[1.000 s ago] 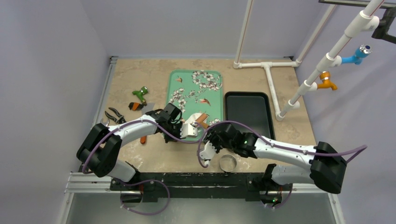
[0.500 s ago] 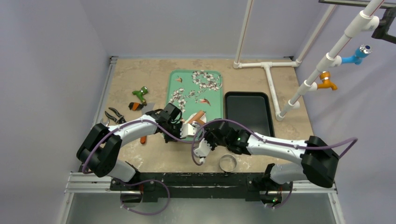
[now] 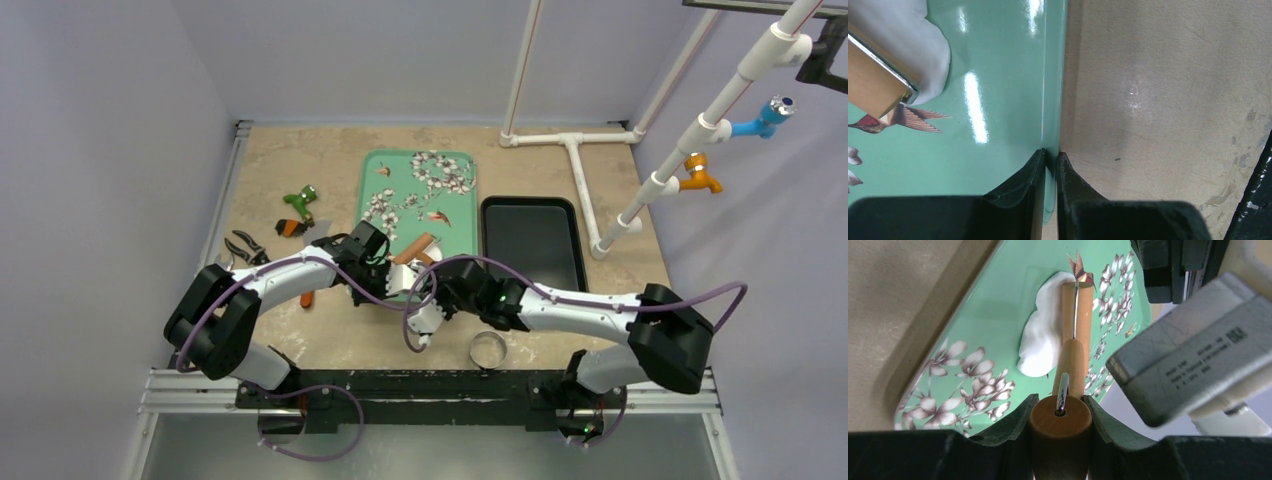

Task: Roll out the dumpling wrappers from the dough
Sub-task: Flatten out the dough on the work surface.

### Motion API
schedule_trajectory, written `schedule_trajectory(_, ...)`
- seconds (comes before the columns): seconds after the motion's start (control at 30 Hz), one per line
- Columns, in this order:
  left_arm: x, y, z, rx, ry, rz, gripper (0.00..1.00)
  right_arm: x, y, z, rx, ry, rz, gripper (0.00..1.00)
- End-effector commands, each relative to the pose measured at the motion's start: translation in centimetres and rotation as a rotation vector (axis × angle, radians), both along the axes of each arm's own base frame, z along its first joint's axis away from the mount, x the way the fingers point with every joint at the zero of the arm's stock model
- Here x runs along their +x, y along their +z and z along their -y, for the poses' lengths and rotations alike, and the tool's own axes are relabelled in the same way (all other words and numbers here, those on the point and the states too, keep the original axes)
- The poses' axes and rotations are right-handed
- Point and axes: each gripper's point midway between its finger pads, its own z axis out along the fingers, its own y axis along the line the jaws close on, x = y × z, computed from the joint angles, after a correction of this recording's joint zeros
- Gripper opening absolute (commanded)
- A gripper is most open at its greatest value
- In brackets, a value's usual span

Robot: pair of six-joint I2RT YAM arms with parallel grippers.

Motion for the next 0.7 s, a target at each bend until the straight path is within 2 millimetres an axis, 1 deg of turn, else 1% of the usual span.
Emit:
schedule_trajectory(0.0,-2.7,-1.2,-2.1,0.078,0.042,-0.121,0.0,-2.3,-3.3,5.2,-0.15,-0.08,-0.124,0.0)
schedule_trajectory(0.07,-2.7,-1.2,-2.1,0.076,0.04,-0.121,0.0,-2.9,-2.9,6.8,-0.171,-0.102,-0.124,0.0)
schedule_trajectory(0.13,-2.6,-1.2,-2.1,0.076,0.041,-0.12,0.0,-3.7,-2.9,7.7,-0.169,-0.115,-0.148,0.0)
schedule_trajectory(0.2,-2.6,-1.2,-2.1,0.075,0.041,-0.119,0.0,-3.8,-2.9,8.3,-0.177,-0.122,-0.142,0.0)
schedule_trajectory(0.27,-2.6,-1.2,-2.1,0.076,0.041,-0.12,0.0,-3.4,-3.2,7.9,-0.172,-0.128,-0.133,0.0)
schedule_trajectory(0.33,-2.6,-1.2,-2.1,0.075,0.042,-0.119,0.0,-2.8,-3.5,5.9,-0.123,-0.129,-0.16,0.0)
schedule_trajectory(0.4,-2.6,-1.2,-2.1,0.076,0.042,-0.12,0.0,-1.9,-4.8,5.3,-0.168,-0.156,-0.183,0.0)
schedule_trajectory(0.47,-2.6,-1.2,-2.1,0.076,0.042,-0.119,0.0,-1.0,-5.8,4.9,-0.214,-0.16,-0.157,0.0)
schedule_trajectory(0.53,-2.6,-1.2,-2.1,0.076,0.043,-0.121,0.0,-0.6,-5.6,4.5,-0.204,-0.149,-0.138,0.0)
schedule_trajectory(0.6,-2.6,-1.2,-2.1,0.077,0.044,-0.12,0.0,-0.8,-4.8,4.8,-0.197,-0.148,-0.131,0.0)
schedule_trajectory(0.67,-2.6,-1.2,-2.1,0.076,0.043,-0.121,0.0,-1.2,-4.3,6.3,-0.227,-0.161,-0.118,0.0)
